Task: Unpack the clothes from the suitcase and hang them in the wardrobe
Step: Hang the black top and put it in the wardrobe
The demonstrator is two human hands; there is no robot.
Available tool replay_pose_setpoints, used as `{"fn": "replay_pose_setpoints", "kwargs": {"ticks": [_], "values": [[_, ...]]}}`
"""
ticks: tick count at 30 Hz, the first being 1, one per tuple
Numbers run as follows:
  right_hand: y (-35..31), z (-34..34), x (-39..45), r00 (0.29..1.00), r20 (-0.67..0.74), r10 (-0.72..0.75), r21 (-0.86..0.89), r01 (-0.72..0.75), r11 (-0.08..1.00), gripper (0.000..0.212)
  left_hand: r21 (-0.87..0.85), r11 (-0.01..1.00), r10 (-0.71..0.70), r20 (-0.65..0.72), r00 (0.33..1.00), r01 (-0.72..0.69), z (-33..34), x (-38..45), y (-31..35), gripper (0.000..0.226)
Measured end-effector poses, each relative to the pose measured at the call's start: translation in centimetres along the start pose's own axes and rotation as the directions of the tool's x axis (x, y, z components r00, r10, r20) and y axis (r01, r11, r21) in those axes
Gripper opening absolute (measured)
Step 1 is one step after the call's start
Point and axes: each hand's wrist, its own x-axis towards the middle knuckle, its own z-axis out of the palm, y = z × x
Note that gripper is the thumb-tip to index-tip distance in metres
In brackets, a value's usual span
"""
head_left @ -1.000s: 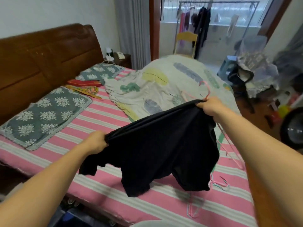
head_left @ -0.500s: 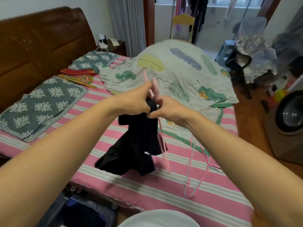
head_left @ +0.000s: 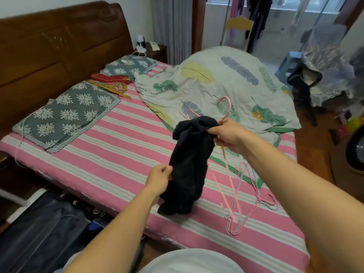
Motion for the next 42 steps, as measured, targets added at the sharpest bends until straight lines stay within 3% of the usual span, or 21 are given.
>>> {"fn": "replay_pose_setpoints", "kwargs": {"ticks": [3, 8, 12, 14, 16, 18, 19, 21, 22, 25, 27, 29, 31, 34, 36, 38, 40, 42], "values": [[1.4, -2.5, 0.1, 0.996, -0.036, 0.082, 0.027, -0.081, 0.996, 0.022, -0.068, 0.997, 0.034, -0.121, 0.992, -0.042, -2.8, 0.5, 2.1, 0.032], [3.2, -4.9, 0.3, 0.975, -0.187, 0.119, -0.121, -0.143, 0.982, 0.018, -0.057, 0.980, 0.194, 0.111, 0.975, -0.189, -4.1, -1.0, 12.1, 0.029], [2.5, -3.8, -0.8, 0.980, -0.185, -0.073, -0.080, 0.059, 0.995, 0.038, 0.192, 0.897, 0.327, 0.319, 0.889, -0.399, -2.8, -2.4, 17.5, 0.022], [1.5, -1.6, -2.2, 0.987, -0.013, -0.161, -0.015, 0.160, 0.987, 0.050, 0.288, 0.824, 0.356, 0.405, 0.842, -0.487, -1.5, -2.5, 18.5, 0.016], [1.7, 0.3, -2.8, 0.949, 0.244, -0.198, 0.151, 0.165, 0.975, 0.053, 0.184, 0.869, 0.384, 0.337, 0.860, -0.460, -0.1, -2.6, 18.7, 0.008], [3.1, 2.2, -2.9, 0.911, 0.371, -0.181, 0.262, 0.085, 0.961, 0.037, -0.079, 0.934, 0.357, 0.111, 0.928, -0.349, 0.9, -3.0, 18.0, 0.015], [3.8, 3.0, -2.9, 0.921, 0.353, -0.165, 0.267, 0.070, 0.961, 0.025, -0.195, 0.935, 0.312, 0.051, 0.949, -0.297, 1.1, -3.6, 17.5, 0.018], [5.0, 4.1, -2.5, 0.955, 0.253, -0.156, 0.236, 0.095, 0.967, 0.011, -0.350, 0.913, 0.257, 0.092, 0.962, -0.210, 1.1, -4.7, 15.5, 0.017], [5.2, 4.3, -2.5, 0.964, 0.215, -0.158, 0.243, 0.104, 0.965, 0.007, -0.347, 0.918, 0.258, 0.145, 0.955, -0.195, 0.7, -5.4, 14.3, 0.023], [5.2, 3.3, -1.8, 0.972, 0.190, -0.142, 0.229, 0.097, 0.969, 0.015, -0.060, 0.979, 0.203, 0.330, 0.922, -0.194, -0.6, -6.4, 10.3, 0.035], [4.4, 2.2, -1.5, 0.963, 0.227, -0.144, 0.101, 0.124, 0.987, 0.018, -0.015, 0.986, 0.161, 0.286, 0.945, -0.163, -1.4, -6.9, 8.8, 0.024], [2.9, 1.3, -1.1, 0.961, 0.225, -0.162, -0.015, 0.170, 0.985, 0.016, -0.116, 0.985, 0.144, 0.176, 0.974, -0.125, -2.1, -6.8, 8.9, 0.016], [1.0, 0.7, -0.5, 0.971, 0.149, -0.187, -0.045, 0.195, 0.980, 0.012, -0.247, 0.959, 0.173, 0.139, 0.975, -0.135, -2.5, -7.0, 10.6, 0.029], [-2.2, 0.4, 0.0, 0.968, 0.100, -0.229, -0.002, 0.231, 0.973, 0.012, -0.378, 0.881, 0.369, 0.172, 0.913, -0.285, -2.4, -7.8, 15.1, 0.044], [-3.9, 0.6, 0.2, 0.954, 0.157, -0.254, 0.088, 0.243, 0.966, 0.009, -0.274, 0.870, 0.467, 0.197, 0.862, -0.409, -2.1, -8.6, 18.4, 0.039], [-4.6, 0.8, 0.1, 0.940, 0.187, -0.285, 0.182, 0.252, 0.951, 0.016, -0.023, 0.838, 0.541, 0.168, 0.824, -0.545, -1.8, -8.7, 20.7, 0.041], [-3.6, 1.0, -0.6, 0.954, 0.104, -0.281, 0.251, 0.249, 0.936, 0.028, 0.389, 0.668, 0.658, 0.087, 0.748, -0.634, -1.8, -7.7, 21.6, 0.031], [-1.1, 1.3, -1.8, 0.967, 0.027, -0.252, 0.302, 0.233, 0.925, 0.035, 0.683, 0.456, 0.744, 0.058, 0.665, -0.570, -2.2, -6.8, 21.6, 0.014]]}}
